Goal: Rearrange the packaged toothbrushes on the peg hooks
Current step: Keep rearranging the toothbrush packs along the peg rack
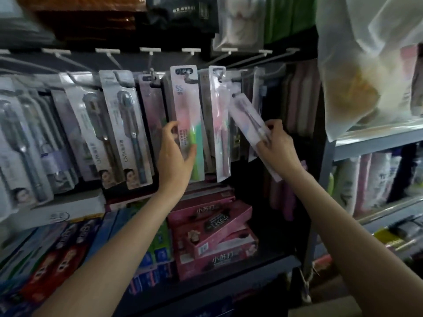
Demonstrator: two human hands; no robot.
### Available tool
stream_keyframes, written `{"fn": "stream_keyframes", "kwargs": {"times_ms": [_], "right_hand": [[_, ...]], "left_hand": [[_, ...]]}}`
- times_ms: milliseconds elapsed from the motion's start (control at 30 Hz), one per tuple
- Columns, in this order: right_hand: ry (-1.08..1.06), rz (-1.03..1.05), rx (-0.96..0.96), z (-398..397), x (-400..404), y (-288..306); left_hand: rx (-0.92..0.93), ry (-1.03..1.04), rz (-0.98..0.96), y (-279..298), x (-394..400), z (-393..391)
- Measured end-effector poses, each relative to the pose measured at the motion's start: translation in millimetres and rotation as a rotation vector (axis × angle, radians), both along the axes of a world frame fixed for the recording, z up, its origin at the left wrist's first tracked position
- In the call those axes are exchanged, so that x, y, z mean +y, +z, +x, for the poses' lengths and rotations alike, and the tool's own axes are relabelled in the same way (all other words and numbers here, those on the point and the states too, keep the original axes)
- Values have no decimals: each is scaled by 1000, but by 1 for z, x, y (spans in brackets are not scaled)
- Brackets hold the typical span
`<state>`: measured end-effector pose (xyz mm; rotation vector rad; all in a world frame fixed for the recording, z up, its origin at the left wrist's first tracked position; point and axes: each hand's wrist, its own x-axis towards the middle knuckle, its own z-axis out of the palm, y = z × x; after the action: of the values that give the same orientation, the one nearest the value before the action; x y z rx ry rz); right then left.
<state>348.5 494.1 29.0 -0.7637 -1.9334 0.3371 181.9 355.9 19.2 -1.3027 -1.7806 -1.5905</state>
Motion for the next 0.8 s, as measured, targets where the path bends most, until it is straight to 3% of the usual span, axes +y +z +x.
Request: {"fn": "stream_keyframes", "kwargs": {"times_ms": [200,367,500,633,800], "right_hand": [[13,-113,143,-34,9,18],[30,-204,155,-47,0,5],[-56,11,209,-44,-24,-1],[138,218,308,-57,-75,11],[461,217,276,-111,-141,21]], "left_hand": [[48,-15,-7,-3,-3,-9],[127,-1,-10,-6,-10,-15],[179,21,25,-15,-25,-29],[219,28,79,-19,-58,-46],[299,133,173,-10,-111,-82]]}}
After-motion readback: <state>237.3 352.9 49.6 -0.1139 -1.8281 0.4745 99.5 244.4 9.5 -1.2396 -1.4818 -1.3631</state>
